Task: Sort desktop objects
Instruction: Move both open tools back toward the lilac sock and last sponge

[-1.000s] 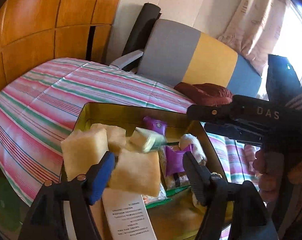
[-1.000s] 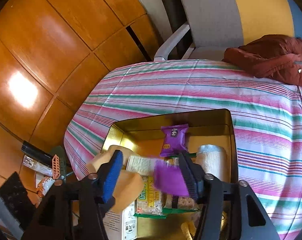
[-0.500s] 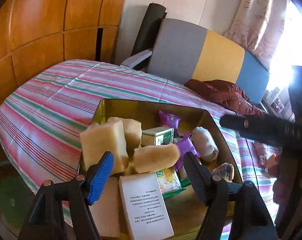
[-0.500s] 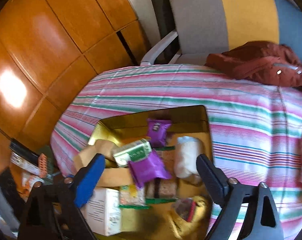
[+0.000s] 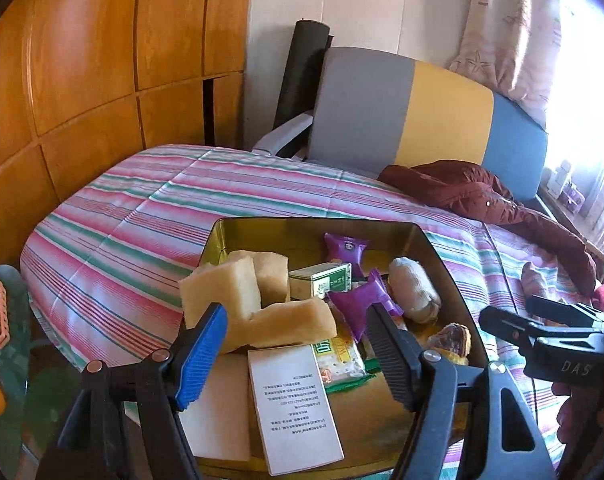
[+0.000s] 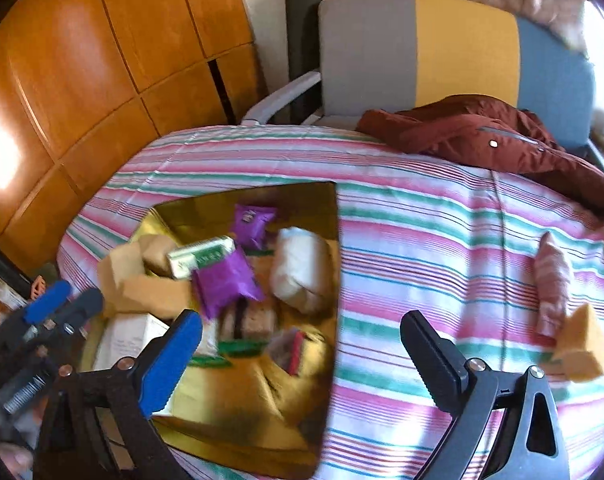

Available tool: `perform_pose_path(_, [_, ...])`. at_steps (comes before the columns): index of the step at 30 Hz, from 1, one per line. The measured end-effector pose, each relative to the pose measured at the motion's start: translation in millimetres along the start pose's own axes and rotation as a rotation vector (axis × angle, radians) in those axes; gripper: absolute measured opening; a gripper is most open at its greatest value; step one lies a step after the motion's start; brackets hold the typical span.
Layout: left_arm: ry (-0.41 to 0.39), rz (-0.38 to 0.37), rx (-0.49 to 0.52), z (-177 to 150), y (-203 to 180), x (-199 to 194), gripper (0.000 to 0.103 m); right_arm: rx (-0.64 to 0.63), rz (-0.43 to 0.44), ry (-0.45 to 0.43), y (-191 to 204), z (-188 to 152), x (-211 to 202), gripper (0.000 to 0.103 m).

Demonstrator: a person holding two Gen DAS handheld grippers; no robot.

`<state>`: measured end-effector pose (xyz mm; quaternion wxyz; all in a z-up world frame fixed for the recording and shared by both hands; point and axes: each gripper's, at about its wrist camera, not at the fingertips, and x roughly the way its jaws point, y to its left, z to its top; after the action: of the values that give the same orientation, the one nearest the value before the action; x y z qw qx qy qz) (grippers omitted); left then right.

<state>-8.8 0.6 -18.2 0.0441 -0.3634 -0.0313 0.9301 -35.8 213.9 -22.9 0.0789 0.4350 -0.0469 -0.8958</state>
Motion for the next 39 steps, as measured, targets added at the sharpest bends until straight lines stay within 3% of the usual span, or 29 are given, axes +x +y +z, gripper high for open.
perform_pose_path(10, [-0.021, -0.042, 0.101, 0.2, -34.9, -13.5, 0.073, 0.080, -0.113, -0.001, -67.6, -19.9, -19.5, 0.100])
perform_pose_path(25, [0.013, -0.169, 0.268, -13.0, -105.8, -15.3, 0.073, 0.274, -0.283, -0.046, -187.2, -31.7, -65.4, 0.102])
perform_pose_path(39, [0.065, -0.271, 0.362, -19.0, -156.4, -5.8, 0.073, 0.390, -0.339, -0.085, -254.0, -30.0, -76.9, 0.102])
